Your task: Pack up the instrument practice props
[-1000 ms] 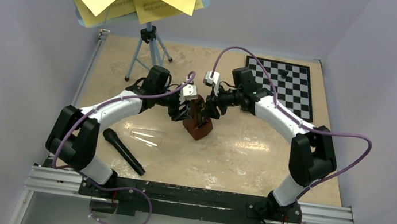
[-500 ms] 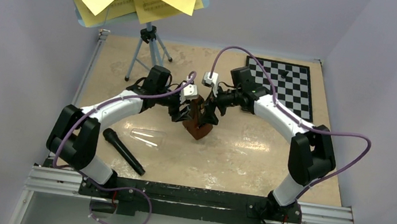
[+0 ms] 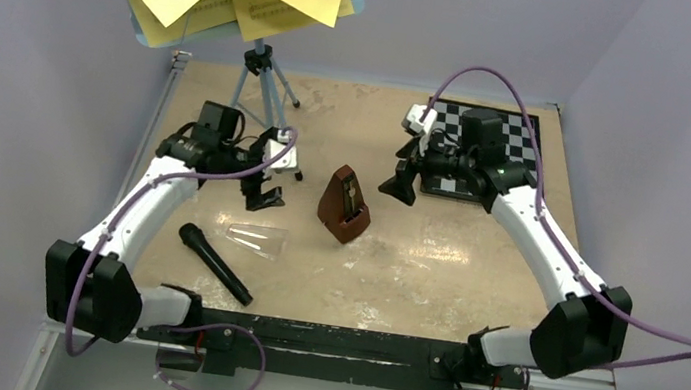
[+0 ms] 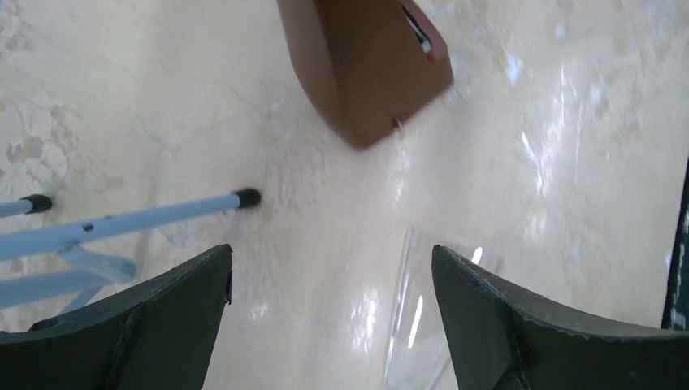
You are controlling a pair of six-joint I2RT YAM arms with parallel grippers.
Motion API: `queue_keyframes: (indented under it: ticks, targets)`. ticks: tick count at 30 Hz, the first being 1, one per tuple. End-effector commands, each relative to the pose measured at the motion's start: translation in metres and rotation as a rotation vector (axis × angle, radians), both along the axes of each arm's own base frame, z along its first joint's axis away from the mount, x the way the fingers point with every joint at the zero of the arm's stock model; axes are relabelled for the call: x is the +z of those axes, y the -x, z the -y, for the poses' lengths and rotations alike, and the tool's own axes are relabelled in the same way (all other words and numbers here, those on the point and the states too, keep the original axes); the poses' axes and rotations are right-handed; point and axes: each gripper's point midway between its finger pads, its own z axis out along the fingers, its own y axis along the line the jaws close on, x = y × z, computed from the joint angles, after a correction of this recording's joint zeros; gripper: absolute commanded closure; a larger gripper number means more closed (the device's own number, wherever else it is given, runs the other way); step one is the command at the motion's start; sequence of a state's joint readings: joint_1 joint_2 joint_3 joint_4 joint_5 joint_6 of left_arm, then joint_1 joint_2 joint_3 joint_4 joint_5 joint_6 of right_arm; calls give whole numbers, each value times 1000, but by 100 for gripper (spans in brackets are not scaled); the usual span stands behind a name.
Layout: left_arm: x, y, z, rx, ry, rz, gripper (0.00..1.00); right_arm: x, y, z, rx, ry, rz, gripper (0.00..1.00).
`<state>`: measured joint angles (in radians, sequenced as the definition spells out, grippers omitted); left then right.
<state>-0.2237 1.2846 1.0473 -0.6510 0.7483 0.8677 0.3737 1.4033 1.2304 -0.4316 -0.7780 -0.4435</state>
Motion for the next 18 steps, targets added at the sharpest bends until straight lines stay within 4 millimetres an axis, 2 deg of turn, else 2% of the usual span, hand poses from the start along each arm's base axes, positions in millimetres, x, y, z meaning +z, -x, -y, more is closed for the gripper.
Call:
queue_keyframes:
  ticks: [1, 3, 7, 9, 12, 16, 18]
  targets:
    - [-14, 50, -39, -199, -170, -49, 4, 8, 12, 16, -51, -3, -28, 1]
    - [-29, 53, -56, -210, -233, -99, 5, 13, 17, 20, -56, 2, -36, 1]
    - [-71, 49, -85, -232, -368, -178, 10, 17, 24, 23, -67, -7, -33, 1]
    - [-85, 43, -88, -226, -387, -157, 11, 18, 25, 25, -80, -13, -25, 1]
    - [-95, 25, -82, -199, -378, -67, 9, 14, 27, 28, -100, -9, -24, 1]
    - [-114, 22, -85, -220, -424, -108, 12, 13, 33, 30, -107, -10, -30, 1]
    - [-121, 27, -89, -252, -445, -121, 14, 12, 36, 32, -110, -5, -33, 1]
